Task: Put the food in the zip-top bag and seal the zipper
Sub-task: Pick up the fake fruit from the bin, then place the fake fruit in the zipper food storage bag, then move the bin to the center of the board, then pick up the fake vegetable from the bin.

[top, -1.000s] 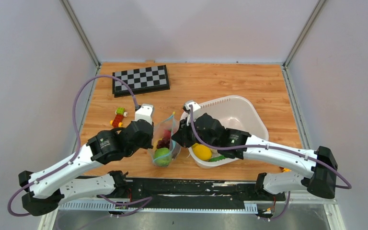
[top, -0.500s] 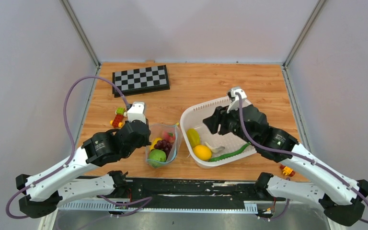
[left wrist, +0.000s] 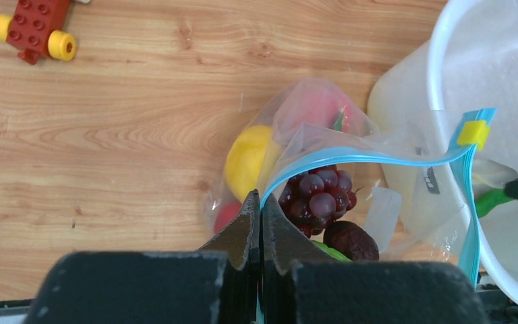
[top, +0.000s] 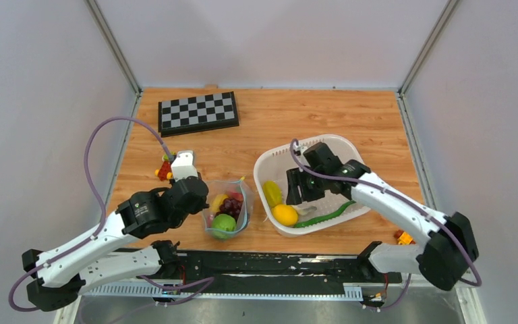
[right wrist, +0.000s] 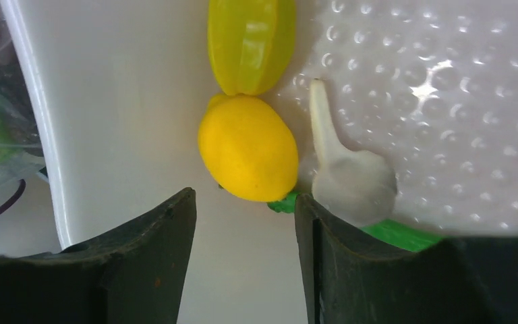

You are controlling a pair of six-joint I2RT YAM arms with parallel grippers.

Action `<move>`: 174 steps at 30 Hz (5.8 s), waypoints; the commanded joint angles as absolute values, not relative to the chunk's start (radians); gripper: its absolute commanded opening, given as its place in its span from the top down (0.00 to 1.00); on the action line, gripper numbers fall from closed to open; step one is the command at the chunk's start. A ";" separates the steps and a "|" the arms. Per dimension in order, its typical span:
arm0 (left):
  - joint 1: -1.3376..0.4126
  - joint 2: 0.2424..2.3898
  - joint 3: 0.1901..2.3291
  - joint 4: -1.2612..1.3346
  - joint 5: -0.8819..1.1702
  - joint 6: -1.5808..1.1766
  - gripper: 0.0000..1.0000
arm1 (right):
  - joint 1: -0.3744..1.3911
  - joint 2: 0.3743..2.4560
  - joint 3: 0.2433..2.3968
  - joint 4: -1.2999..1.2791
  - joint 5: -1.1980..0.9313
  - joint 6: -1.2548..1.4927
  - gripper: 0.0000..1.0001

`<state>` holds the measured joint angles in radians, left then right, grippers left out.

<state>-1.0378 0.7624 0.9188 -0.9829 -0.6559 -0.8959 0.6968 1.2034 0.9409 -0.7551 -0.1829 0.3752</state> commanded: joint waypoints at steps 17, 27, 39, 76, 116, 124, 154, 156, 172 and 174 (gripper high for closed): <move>-1.030 0.722 0.910 -1.033 -0.675 -0.987 1.00 | 0.698 1.647 1.029 -0.249 -0.270 0.319 0.18; -1.030 0.711 0.942 -1.046 -0.682 -0.980 1.00 | 0.699 1.663 0.948 -0.204 -0.245 0.335 0.35; -1.029 0.764 0.962 -1.007 -0.630 -0.936 1.00 | 0.692 1.444 0.950 -0.352 -0.156 0.356 0.67; -1.019 0.781 1.009 -0.905 -0.607 -0.866 1.00 | 1.097 1.340 1.256 -0.274 -0.116 0.218 0.33; -1.016 0.804 0.982 -0.884 -0.644 -0.810 1.00 | 0.411 1.340 1.045 -0.573 0.073 0.244 0.27; -1.006 0.787 0.995 -0.932 -0.701 -0.796 1.00 | 0.378 1.864 1.508 -0.458 -0.052 -0.041 0.25; -0.969 0.718 0.990 -0.951 -0.722 -0.762 0.99 | 0.404 1.661 1.357 -0.794 -0.304 0.068 0.20; -0.969 0.717 0.991 -0.953 -0.726 -0.763 0.99 | 0.447 1.743 1.411 -0.857 -0.225 0.059 0.19; -0.968 0.751 1.012 -0.968 -0.733 -0.739 0.99 | 0.508 1.989 1.477 -0.793 -0.064 0.143 0.36; -0.968 0.751 1.009 -0.968 -0.730 -0.744 0.99 | 0.508 1.957 1.450 -0.729 -0.076 0.158 0.45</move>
